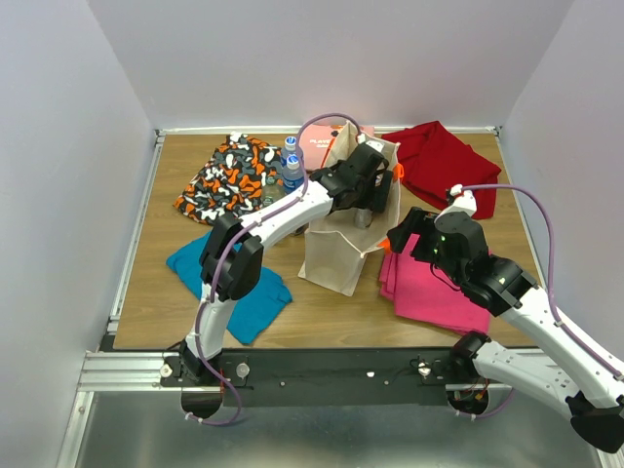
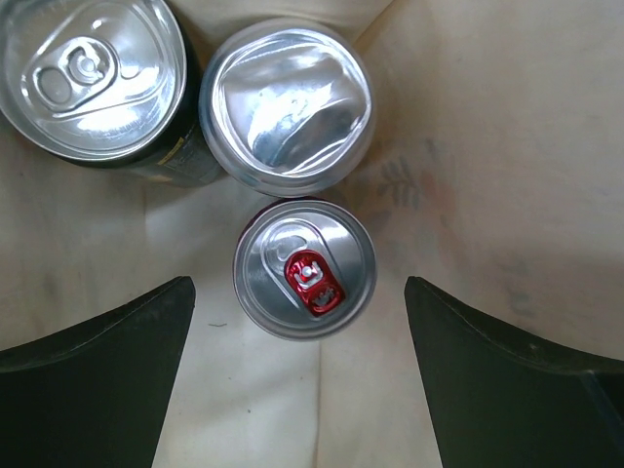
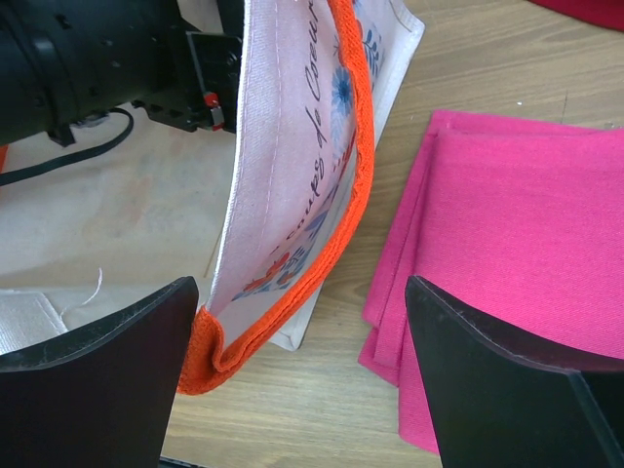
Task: Take the beverage out of the canvas bag
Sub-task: Take out the drink from the canvas bag.
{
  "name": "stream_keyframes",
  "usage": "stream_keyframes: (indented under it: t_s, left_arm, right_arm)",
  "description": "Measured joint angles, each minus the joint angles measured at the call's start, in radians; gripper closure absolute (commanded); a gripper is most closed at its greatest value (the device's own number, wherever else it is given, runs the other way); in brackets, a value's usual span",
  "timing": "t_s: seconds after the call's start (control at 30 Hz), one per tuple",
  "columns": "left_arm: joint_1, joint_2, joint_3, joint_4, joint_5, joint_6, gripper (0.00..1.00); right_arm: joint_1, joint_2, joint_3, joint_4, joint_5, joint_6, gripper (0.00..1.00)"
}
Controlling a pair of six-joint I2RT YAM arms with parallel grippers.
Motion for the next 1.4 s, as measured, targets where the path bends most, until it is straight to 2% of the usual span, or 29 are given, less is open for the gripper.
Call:
stream_keyframes:
  t_s: [0.17, 0.27, 0.4, 0.43, 0.6, 0.7, 0.8, 1.4]
  left_arm:
    - [0.000, 0.017, 0.000, -0.002, -0.005, -0.006, 0.08]
    - [0.000, 0.017, 0.000, -0.002, -0.010, -0.009, 0.18]
    - [0.000, 0.018, 0.000, -0.001, -0.012, -0.009, 0.42]
    - [0.000, 0.018, 0.000, -0.001, -0.012, -0.010, 0.51]
    - [-0.003, 0.018, 0.002, -0.002, -0.014, -0.006, 0.66]
    - [-0.003, 0.018, 0.002, -0.002, -0.014, -0.006, 0.80]
    - [-0.003, 0.018, 0.002, -0.002, -0.014, -0.005, 1.00]
    - [-0.003, -0.001, 0.020, -0.090, 0.040, 0.061, 1.00]
  right_arm:
    - [0.000, 0.000, 0.000, 0.000, 0.003, -0.001, 0.05]
    - [0.000, 0.000, 0.000, -0.001, 0.003, -0.001, 0.05]
    - [0.000, -0.002, 0.000, -0.001, 0.004, -0.001, 0.04]
    - [0.000, -0.002, 0.000, -0.001, 0.004, -0.001, 0.04]
    - [0.000, -0.002, 0.000, -0.002, 0.005, -0.001, 0.04]
    - [0.000, -0.002, 0.000, -0.002, 0.006, -0.001, 0.04]
    - [0.000, -0.002, 0.000, -0.002, 0.006, -0.001, 0.04]
    - [0.000, -0.011, 0.000, -0.007, 0.012, -0.001, 0.04]
